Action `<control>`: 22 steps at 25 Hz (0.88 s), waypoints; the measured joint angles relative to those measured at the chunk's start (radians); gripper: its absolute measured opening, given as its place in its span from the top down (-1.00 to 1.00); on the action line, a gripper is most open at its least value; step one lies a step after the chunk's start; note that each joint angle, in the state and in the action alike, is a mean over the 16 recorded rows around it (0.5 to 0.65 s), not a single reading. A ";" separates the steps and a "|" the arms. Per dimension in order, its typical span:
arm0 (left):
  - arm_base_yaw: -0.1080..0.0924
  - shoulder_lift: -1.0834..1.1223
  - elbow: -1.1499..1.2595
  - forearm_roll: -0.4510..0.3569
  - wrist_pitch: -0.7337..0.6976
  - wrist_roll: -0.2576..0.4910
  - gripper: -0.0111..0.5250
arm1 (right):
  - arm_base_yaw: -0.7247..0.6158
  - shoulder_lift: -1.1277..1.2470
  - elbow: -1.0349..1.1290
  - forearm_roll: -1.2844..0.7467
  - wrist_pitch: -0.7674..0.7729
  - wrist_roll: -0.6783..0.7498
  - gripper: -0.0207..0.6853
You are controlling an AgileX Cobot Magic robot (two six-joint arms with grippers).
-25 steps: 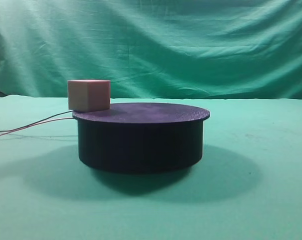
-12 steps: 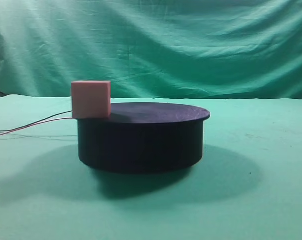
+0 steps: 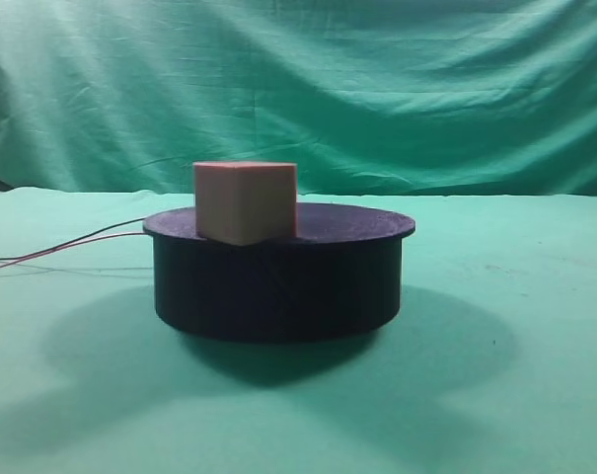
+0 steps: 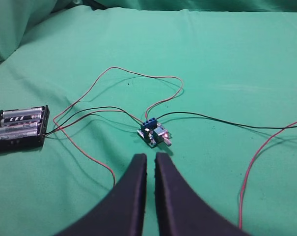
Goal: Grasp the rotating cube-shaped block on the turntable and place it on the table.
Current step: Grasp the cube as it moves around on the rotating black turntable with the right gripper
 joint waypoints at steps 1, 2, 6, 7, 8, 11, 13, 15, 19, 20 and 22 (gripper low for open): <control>0.000 0.000 0.000 0.000 0.000 0.000 0.96 | 0.005 0.020 -0.010 0.007 -0.003 -0.003 -0.65; 0.000 0.000 0.000 0.000 0.000 0.000 0.96 | 0.009 0.039 -0.020 0.014 -0.005 -0.005 -0.70; 0.000 0.000 0.000 0.000 0.000 0.000 0.96 | 0.020 0.117 -0.059 0.047 -0.019 -0.012 -0.79; 0.000 0.000 0.000 0.000 0.000 0.000 0.96 | 0.023 0.137 -0.068 0.054 -0.024 -0.015 -0.79; 0.000 0.000 0.000 0.000 0.000 0.000 0.96 | 0.027 0.157 -0.077 0.062 -0.029 -0.018 -0.79; 0.000 0.000 0.000 0.000 0.000 0.000 0.96 | 0.039 0.222 -0.102 0.086 -0.054 -0.028 -0.79; 0.000 0.000 0.000 0.000 0.000 0.000 0.96 | 0.047 0.269 -0.117 0.100 -0.075 -0.035 -0.79; 0.000 0.000 0.000 0.000 0.000 0.000 0.96 | 0.055 0.316 -0.131 0.113 -0.095 -0.042 -0.79; 0.000 0.000 0.000 0.000 0.000 0.000 0.96 | 0.070 0.404 -0.158 0.128 -0.126 -0.054 -0.67; 0.000 0.000 0.000 0.000 0.000 0.000 0.96 | 0.073 0.423 -0.164 0.131 -0.132 -0.057 -0.60; 0.000 0.000 0.000 0.000 0.000 0.000 0.96 | 0.077 0.457 -0.173 0.134 -0.143 -0.061 -0.47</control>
